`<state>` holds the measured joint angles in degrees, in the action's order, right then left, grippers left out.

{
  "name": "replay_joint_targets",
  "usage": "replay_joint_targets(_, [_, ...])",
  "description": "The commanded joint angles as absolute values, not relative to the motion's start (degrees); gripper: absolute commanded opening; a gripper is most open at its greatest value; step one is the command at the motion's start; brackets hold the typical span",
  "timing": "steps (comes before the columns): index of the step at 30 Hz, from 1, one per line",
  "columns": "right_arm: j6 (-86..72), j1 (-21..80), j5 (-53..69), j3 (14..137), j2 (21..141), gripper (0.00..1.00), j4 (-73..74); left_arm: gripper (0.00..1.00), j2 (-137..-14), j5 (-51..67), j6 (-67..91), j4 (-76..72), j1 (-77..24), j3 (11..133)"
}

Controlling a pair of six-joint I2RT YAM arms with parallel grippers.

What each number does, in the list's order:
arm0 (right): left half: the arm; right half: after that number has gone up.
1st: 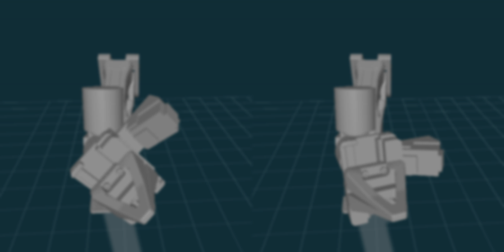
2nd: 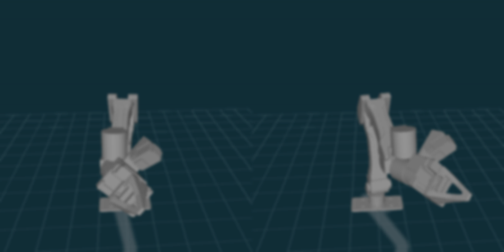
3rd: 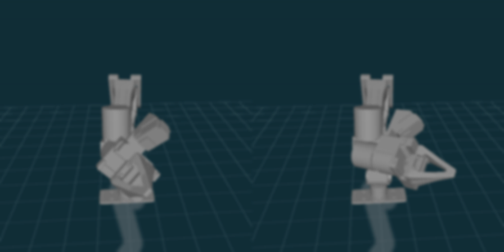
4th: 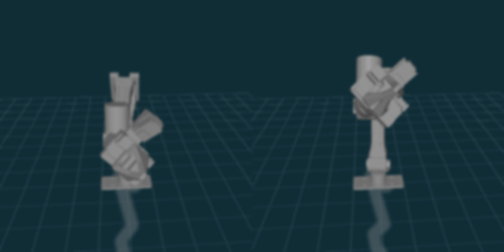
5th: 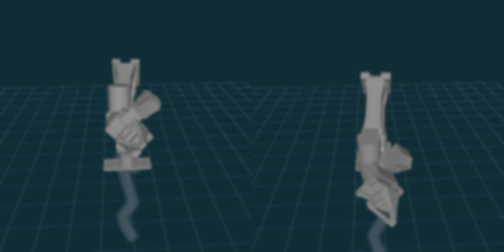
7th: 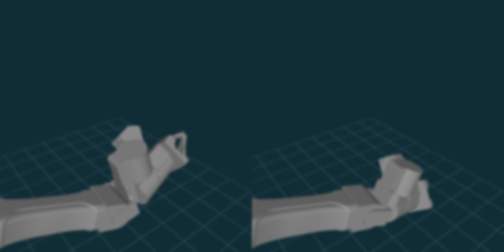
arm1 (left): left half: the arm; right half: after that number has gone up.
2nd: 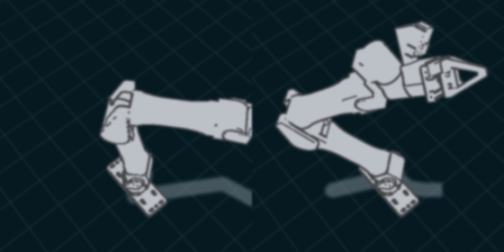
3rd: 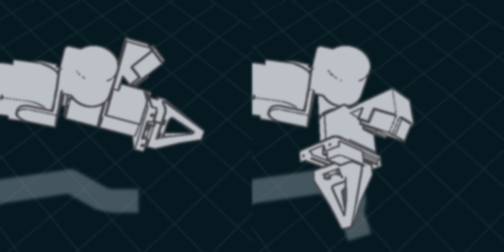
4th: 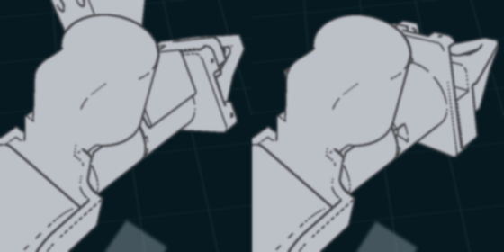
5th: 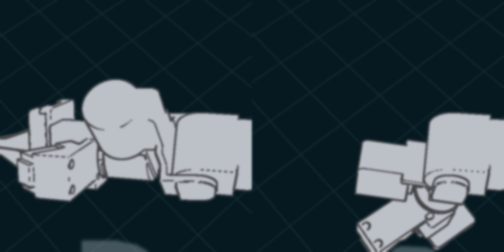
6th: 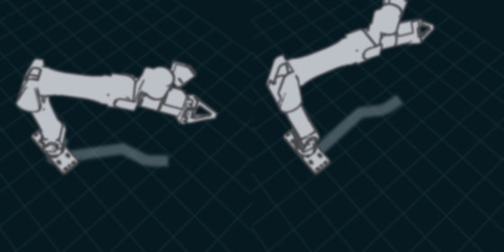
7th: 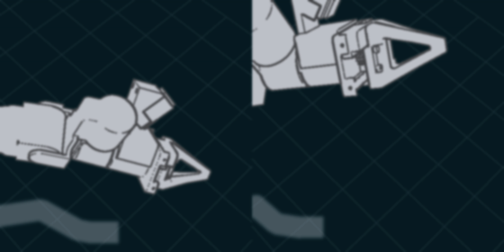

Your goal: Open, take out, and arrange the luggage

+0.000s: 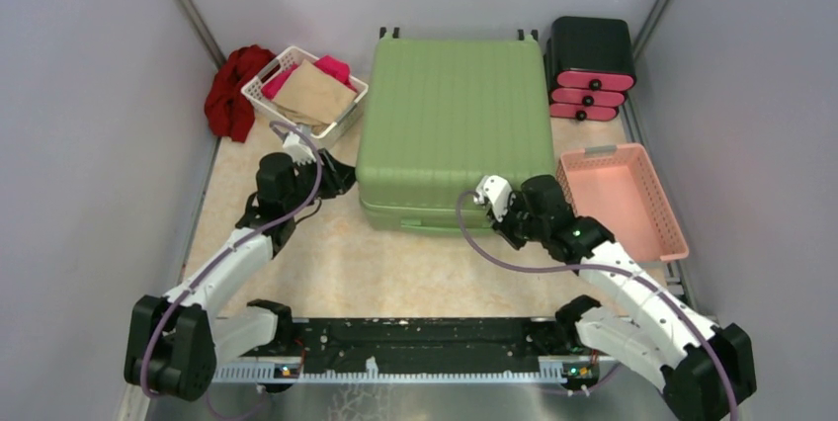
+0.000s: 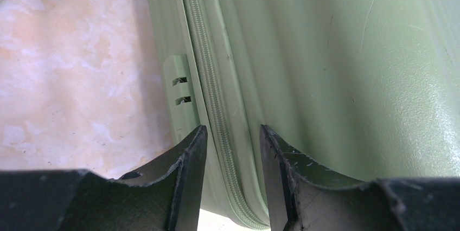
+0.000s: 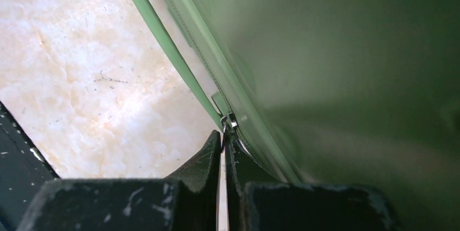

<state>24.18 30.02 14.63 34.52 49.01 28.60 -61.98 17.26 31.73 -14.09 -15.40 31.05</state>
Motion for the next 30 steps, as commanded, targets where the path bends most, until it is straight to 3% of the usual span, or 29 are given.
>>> replay_joint_targets(1, [19.2, 34.5, 20.5, 37.8, 52.8, 0.0, 25.0, 0.49, -60.2, 29.2, 34.8, -18.5, -19.8, 30.9])
replay_joint_targets(9, [15.6, 39.5, 17.7, 43.0, 59.9, 0.0, 23.3, 0.49, -58.5, 29.0, 34.9, -19.2, -20.2, 29.9])
replay_joint_targets(17, [12.3, 50.0, 4.1, 43.4, 63.7, 0.0, 14.5, 0.49, -57.1, 28.2, 35.2, -20.3, -20.4, 28.5])
replay_joint_targets(30, [10.1, 60.4, -0.6, 50.1, 74.2, 0.0, 4.7, 0.44, -57.0, 26.6, 35.3, -21.6, -20.7, 27.1])
